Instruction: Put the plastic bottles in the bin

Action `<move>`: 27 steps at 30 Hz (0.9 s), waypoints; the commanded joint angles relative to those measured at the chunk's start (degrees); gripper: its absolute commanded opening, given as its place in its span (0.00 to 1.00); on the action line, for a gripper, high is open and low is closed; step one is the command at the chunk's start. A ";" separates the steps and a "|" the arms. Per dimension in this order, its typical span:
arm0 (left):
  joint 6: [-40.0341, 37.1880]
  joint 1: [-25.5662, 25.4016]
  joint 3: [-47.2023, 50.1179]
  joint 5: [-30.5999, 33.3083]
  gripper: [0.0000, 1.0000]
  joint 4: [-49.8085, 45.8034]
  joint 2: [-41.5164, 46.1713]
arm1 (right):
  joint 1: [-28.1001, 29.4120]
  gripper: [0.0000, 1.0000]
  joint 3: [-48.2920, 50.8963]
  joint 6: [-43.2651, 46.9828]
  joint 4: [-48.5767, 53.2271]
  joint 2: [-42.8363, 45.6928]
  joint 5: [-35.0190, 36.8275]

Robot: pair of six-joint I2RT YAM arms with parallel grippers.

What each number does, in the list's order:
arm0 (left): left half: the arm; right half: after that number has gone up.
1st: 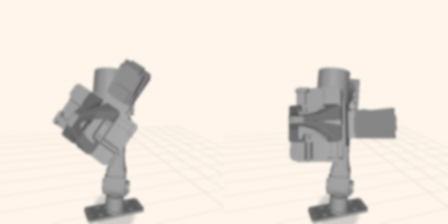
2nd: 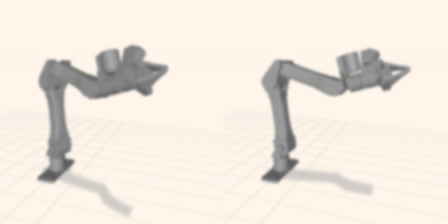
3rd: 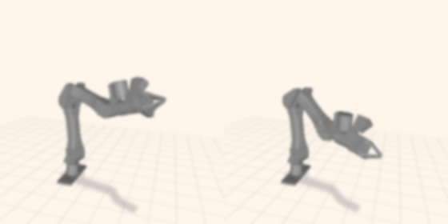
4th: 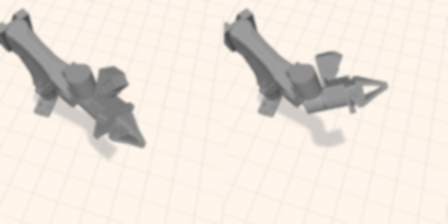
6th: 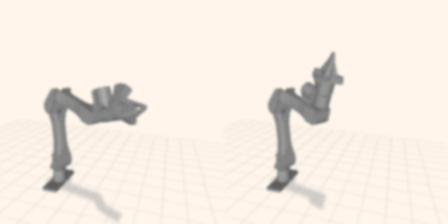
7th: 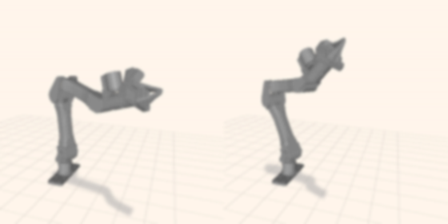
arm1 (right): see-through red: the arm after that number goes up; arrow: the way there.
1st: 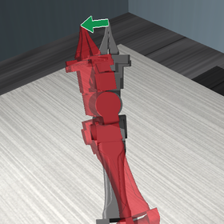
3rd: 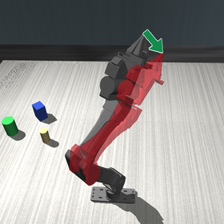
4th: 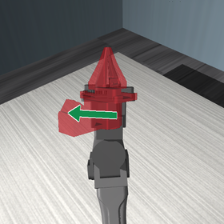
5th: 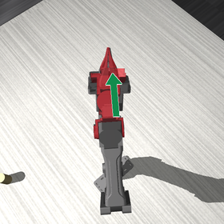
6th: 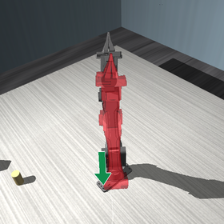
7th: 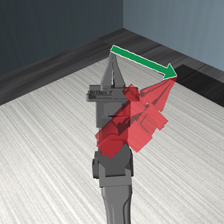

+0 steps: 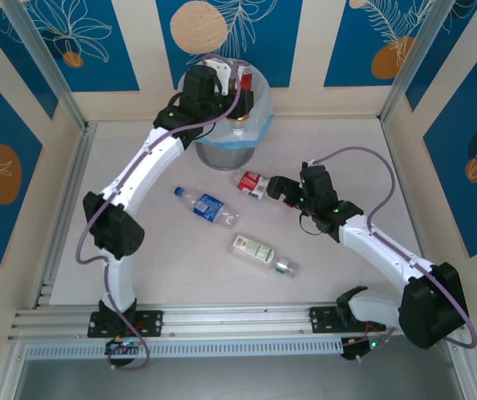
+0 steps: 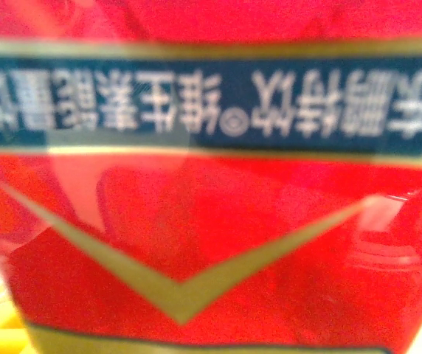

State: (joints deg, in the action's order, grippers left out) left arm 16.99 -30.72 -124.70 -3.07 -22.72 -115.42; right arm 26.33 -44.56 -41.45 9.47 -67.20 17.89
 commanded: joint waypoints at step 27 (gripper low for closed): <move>8.74 3.75 -20.07 -3.48 0.36 6.38 -11.55 | -0.31 0.98 4.26 -4.05 2.44 9.10 5.30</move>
State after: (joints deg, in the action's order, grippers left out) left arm 22.90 -28.01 -142.04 -2.63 -18.00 -129.23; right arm 26.24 -41.19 -44.14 12.16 -59.27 20.99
